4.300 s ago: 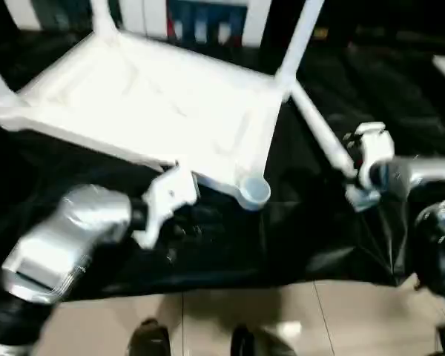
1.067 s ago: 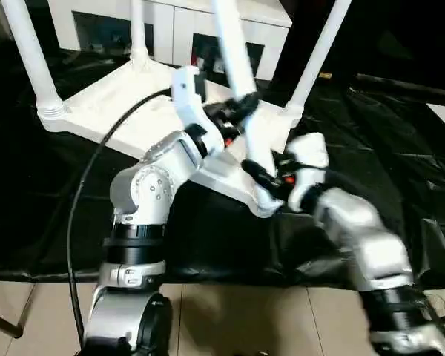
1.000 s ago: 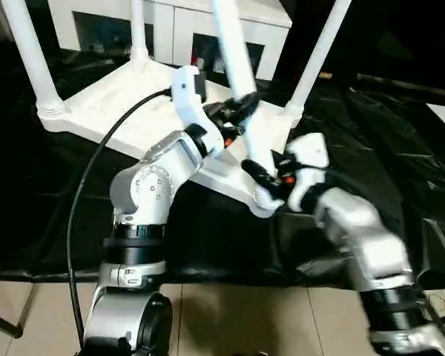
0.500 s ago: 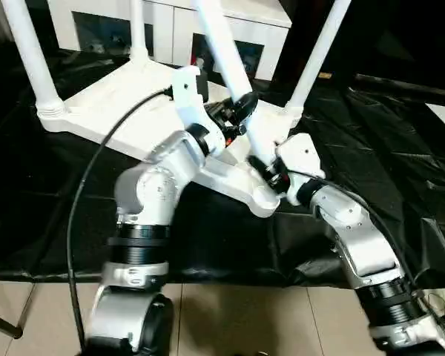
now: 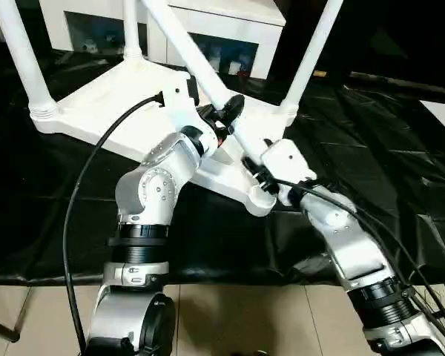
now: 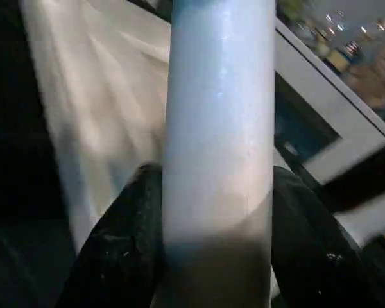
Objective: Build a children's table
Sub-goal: Pick table leg
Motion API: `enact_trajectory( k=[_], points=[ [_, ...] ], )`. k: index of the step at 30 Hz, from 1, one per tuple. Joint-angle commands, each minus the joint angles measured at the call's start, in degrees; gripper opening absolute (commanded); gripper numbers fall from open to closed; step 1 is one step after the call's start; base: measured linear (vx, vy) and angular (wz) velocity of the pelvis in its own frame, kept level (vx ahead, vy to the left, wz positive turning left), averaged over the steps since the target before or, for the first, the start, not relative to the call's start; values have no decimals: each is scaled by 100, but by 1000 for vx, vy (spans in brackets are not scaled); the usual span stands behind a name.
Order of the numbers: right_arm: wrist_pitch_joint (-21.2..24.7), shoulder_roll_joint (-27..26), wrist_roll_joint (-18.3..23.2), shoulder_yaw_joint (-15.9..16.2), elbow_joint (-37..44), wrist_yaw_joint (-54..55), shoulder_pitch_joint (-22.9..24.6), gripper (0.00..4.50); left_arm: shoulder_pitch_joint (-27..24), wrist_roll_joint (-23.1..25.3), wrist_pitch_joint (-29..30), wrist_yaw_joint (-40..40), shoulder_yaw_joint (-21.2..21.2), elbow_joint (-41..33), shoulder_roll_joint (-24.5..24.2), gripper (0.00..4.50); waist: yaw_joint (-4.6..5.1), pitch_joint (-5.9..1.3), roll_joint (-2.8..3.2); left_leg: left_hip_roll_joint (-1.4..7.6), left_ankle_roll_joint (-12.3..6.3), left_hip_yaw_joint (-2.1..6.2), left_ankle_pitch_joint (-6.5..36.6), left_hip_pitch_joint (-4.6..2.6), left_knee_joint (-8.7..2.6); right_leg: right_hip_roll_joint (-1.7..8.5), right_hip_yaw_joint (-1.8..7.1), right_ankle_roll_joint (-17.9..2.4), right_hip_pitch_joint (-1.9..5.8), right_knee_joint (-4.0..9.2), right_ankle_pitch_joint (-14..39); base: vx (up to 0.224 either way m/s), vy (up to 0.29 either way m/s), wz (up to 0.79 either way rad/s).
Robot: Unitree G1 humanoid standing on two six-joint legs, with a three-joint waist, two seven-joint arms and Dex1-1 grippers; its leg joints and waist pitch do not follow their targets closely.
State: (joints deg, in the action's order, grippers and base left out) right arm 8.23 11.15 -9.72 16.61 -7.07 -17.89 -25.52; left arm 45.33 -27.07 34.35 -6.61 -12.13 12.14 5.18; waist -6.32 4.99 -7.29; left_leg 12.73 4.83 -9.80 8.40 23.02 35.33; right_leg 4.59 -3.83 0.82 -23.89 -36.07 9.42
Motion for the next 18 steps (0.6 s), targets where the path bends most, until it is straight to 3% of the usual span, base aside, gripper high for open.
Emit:
enact_trajectory(
  k=[1,2,8,10,15,18],
  points=[
    [-28,56,-111,64,33,-65,-79,185,151,-16,-51,72,62,8,136,266,9,-510,36,22,335,3,1581,-151,-446,284,202,-522,267,441,1437,0,0,0],
    [-42,57,-118,63,29,-58,-82,185,149,-16,-54,90,50,14,138,231,10,-509,45,24,326,1,1580,-155,-446,279,206,-529,261,437,1424,0,0,0],
    [-174,60,-169,76,-18,-48,-96,184,140,-74,-40,159,-1,66,142,186,4,-513,31,22,331,2,1584,-147,-449,276,206,-557,274,429,1354,0,0,0],
    [-196,59,-247,96,-53,26,-107,184,143,-81,-86,175,-37,64,147,185,7,-513,10,22,333,1,1586,-150,-445,280,204,-535,268,435,1415,0,0,0],
    [-196,41,-275,99,-83,73,-119,184,140,-100,-99,160,-62,51,148,179,3,-516,26,26,337,2,1611,-162,-445,277,206,-535,258,436,1404,0,0,0],
    [-195,-113,268,-75,13,-274,-102,254,149,-127,-72,-221,74,29,-22,177,10,-516,28,24,310,1,1687,-165,-450,278,206,-535,252,441,1440,0,0,0]
  ],
)
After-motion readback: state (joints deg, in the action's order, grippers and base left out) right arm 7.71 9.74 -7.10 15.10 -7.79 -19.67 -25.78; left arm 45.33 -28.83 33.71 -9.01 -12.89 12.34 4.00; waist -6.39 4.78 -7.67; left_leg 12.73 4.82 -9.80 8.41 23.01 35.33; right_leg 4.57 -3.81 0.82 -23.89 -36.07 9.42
